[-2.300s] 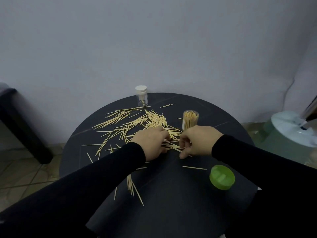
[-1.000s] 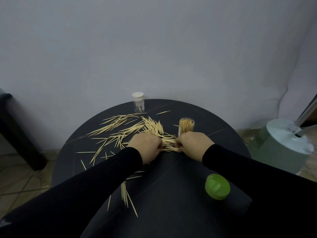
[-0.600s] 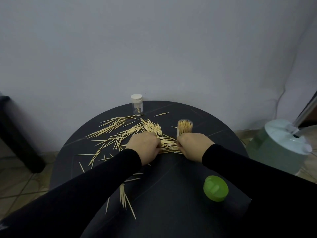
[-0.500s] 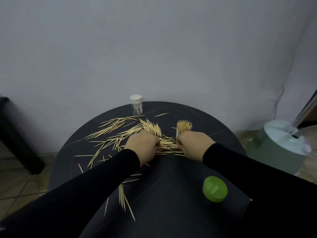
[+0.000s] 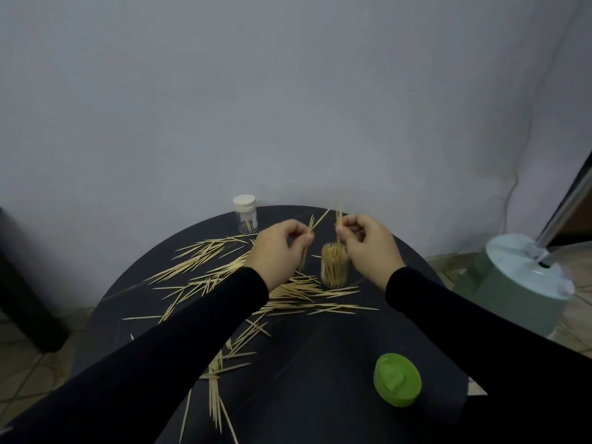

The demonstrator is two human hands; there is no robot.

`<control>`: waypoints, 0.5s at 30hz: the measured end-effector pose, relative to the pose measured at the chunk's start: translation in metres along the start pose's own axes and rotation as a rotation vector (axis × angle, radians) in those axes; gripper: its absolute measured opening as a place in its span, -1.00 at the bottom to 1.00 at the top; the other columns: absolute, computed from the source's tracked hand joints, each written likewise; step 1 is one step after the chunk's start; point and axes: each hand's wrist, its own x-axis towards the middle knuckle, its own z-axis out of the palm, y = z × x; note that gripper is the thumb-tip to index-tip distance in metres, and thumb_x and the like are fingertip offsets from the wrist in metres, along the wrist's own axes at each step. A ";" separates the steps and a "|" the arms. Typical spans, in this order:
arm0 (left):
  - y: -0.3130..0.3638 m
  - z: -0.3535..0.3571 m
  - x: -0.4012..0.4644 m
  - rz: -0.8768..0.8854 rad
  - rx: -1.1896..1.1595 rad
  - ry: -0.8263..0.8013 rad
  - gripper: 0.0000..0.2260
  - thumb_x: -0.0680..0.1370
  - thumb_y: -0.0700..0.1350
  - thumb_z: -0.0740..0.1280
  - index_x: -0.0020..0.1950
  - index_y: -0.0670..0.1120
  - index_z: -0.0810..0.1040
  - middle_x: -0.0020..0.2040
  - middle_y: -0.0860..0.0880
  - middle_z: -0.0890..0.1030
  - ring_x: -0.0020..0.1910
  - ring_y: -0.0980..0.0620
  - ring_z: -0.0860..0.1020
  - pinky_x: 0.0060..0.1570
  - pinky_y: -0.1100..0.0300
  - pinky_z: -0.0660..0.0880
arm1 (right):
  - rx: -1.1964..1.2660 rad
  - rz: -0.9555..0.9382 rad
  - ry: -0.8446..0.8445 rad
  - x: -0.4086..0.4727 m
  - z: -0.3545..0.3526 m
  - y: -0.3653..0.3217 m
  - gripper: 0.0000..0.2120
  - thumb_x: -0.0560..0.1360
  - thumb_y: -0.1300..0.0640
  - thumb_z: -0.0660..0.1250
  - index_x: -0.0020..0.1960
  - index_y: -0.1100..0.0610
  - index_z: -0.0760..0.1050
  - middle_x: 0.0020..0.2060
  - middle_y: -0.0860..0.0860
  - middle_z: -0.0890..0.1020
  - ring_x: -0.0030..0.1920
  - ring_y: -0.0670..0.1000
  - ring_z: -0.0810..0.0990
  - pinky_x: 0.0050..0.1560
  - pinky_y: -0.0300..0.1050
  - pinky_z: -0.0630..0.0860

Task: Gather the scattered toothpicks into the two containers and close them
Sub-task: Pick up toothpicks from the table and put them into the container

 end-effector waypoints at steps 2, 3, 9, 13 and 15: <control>0.006 0.005 0.008 -0.018 -0.124 0.023 -0.92 0.59 -0.07 0.28 0.02 0.01 0.56 -0.13 0.12 0.56 -0.12 0.19 0.51 -0.12 0.33 0.43 | 0.066 0.038 0.037 0.006 0.001 0.006 -0.85 0.58 0.14 0.28 0.13 0.12 0.52 -0.17 -0.12 0.53 -0.16 -0.20 0.50 -0.24 -0.43 0.41; 0.008 0.009 0.013 -0.029 -0.177 0.033 -0.90 0.59 -0.07 0.28 0.05 0.00 0.57 -0.11 0.10 0.58 -0.10 0.18 0.52 -0.10 0.33 0.44 | 0.079 0.050 0.041 0.008 0.001 0.009 -0.84 0.58 0.14 0.28 0.14 0.13 0.53 -0.16 -0.11 0.55 -0.16 -0.20 0.51 -0.26 -0.44 0.41; 0.011 0.032 0.025 -0.061 -0.390 0.090 -0.91 0.59 -0.10 0.28 0.05 0.04 0.56 -0.06 0.14 0.60 -0.04 0.25 0.53 -0.10 0.41 0.42 | 0.108 0.092 0.004 0.013 0.003 0.025 -0.85 0.57 0.14 0.29 0.13 0.09 0.52 -0.12 -0.07 0.58 -0.09 -0.13 0.54 -0.20 -0.38 0.44; 0.001 0.041 0.026 -0.061 -0.378 0.032 -0.89 0.58 -0.09 0.29 0.07 0.02 0.57 -0.05 0.12 0.61 -0.04 0.23 0.55 -0.12 0.40 0.45 | 0.071 0.105 -0.080 0.011 0.001 0.032 -0.86 0.56 0.12 0.31 0.10 0.08 0.54 -0.14 -0.08 0.57 -0.13 -0.16 0.52 -0.24 -0.41 0.40; -0.006 0.043 0.027 -0.082 -0.342 -0.041 -0.87 0.57 -0.06 0.31 0.09 0.00 0.59 -0.05 0.09 0.61 -0.03 0.18 0.55 -0.08 0.34 0.47 | 0.029 0.098 -0.119 0.011 -0.001 0.036 -0.91 0.54 0.11 0.33 0.04 0.04 0.56 -0.13 -0.06 0.58 -0.13 -0.12 0.51 -0.21 -0.33 0.41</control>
